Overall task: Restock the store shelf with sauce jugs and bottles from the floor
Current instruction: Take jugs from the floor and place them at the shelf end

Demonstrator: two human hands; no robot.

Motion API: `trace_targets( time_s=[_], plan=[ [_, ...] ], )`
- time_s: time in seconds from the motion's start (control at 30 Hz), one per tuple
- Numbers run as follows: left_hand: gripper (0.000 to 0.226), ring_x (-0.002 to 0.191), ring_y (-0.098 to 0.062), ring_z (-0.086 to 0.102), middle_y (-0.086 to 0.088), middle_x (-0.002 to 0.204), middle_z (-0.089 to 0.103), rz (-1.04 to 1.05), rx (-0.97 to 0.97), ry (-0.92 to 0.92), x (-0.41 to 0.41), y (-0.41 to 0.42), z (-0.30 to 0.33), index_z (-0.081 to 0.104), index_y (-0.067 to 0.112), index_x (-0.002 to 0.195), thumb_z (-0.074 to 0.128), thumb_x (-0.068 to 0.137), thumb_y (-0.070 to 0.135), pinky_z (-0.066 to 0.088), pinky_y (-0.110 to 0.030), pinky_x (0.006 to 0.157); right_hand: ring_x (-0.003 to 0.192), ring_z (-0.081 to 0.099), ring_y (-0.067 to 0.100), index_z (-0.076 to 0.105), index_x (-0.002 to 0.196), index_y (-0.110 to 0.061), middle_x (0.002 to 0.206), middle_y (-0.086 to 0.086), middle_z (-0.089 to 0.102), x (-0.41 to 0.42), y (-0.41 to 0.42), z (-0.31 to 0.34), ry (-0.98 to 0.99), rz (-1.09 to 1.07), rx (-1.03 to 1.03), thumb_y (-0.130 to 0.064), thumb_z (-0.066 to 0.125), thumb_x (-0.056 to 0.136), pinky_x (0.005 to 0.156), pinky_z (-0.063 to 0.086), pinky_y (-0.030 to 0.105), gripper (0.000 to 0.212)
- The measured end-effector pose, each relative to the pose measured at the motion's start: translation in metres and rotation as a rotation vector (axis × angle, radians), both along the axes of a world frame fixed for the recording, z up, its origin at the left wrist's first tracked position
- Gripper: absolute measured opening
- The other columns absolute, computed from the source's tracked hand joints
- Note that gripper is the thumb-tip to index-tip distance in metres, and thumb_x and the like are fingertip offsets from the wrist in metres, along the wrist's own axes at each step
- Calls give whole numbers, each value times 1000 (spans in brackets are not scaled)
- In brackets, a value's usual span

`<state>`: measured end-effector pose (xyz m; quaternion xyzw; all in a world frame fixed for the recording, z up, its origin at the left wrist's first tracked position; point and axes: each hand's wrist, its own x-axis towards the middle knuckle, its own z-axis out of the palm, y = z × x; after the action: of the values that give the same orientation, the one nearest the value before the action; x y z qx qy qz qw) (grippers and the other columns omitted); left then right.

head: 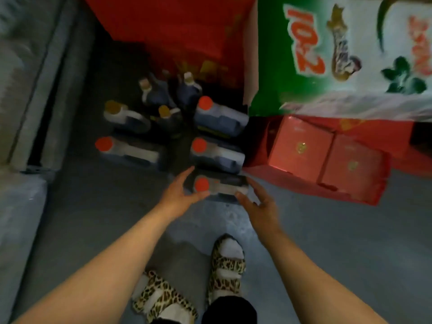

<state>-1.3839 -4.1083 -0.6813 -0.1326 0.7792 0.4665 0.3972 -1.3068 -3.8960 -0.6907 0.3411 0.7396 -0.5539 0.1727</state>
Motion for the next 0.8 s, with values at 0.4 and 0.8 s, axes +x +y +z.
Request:
trace_targets(
  time_s=[0.4, 0.8],
  plan=[
    [91, 99, 29, 49, 23, 124, 45, -123, 193, 153, -1, -4, -87, 39, 30, 135, 87, 65, -2, 42, 0, 85, 119, 57, 9, 63, 115, -18, 125, 3, 59, 8, 17, -73, 291, 120, -114, -15, 75, 83, 105, 48, 33, 35],
    [58, 102, -2, 60, 8, 117, 63, 43, 255, 53, 5, -16, -72, 56, 26, 127, 80, 77, 7, 48, -10, 87, 103, 66, 15, 70, 106, -18, 109, 7, 69, 6, -4, -36, 209, 97, -112, -30, 75, 84, 86, 53, 25, 25]
  ],
)
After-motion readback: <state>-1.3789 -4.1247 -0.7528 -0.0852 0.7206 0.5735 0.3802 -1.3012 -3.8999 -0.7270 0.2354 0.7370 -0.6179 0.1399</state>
